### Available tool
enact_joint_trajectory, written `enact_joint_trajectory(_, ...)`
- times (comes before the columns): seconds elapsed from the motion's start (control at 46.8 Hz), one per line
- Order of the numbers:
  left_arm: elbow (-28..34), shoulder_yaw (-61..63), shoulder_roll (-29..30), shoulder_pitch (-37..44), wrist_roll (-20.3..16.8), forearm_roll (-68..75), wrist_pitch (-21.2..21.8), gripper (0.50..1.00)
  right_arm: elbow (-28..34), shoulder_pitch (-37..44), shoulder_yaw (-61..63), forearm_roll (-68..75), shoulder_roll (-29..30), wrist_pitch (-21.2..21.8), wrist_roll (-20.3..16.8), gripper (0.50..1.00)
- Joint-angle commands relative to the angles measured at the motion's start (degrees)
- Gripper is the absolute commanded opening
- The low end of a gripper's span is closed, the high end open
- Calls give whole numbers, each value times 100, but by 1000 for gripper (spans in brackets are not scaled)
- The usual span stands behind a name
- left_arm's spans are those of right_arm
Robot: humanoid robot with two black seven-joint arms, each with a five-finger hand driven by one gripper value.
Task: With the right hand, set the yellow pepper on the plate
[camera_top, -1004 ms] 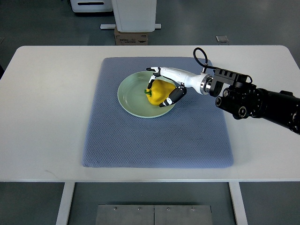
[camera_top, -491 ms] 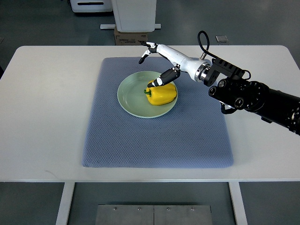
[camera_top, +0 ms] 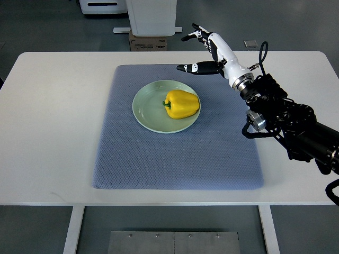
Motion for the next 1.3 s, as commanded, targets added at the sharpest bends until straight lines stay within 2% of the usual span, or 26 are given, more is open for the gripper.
enact_joint_trajectory(0.0, 0, 0, 0, 0, 2, 1, -3, 1000, -9, -5, 102, 310, -114, -8, -230, 1000)
enact_joint_trajectory(0.15, 0, 0, 0, 0, 2, 1, -3, 1000, -18, -23, 295, 952, -238, 1, -626, 1000)
enact_joint_trajectory(0.363, 0, 0, 0, 0, 2, 1, -3, 1000, -18, -251, 594, 1198, -317, 1, -573, 1000)
enact_joint_trajectory(0.62, 0, 0, 0, 0, 2, 1, -3, 1000, -18, -822, 2122, 1260, -308, 115, -661, 1000)
enact_joint_trajectory(0.705, 0, 0, 0, 0, 2, 1, -3, 1000, -18, -963, 2553, 1444, -317, 150, -801, 1000)
enact_joint_trajectory(0.833, 0, 0, 0, 0, 2, 1, 6, 1000, -26, -1077, 2747, 1795, -326, 343, -1083, 1000)
enact_joint_trajectory(1.111, 0, 0, 0, 0, 2, 1, -3, 1000, -27, -1271, 2862, 2358, -405, 396, -1101, 1000)
enact_joint_trajectory(1.282, 0, 0, 0, 0, 2, 1, -3, 1000, -27, -1473, 3222, 2569, -405, 607, -1136, 1000)
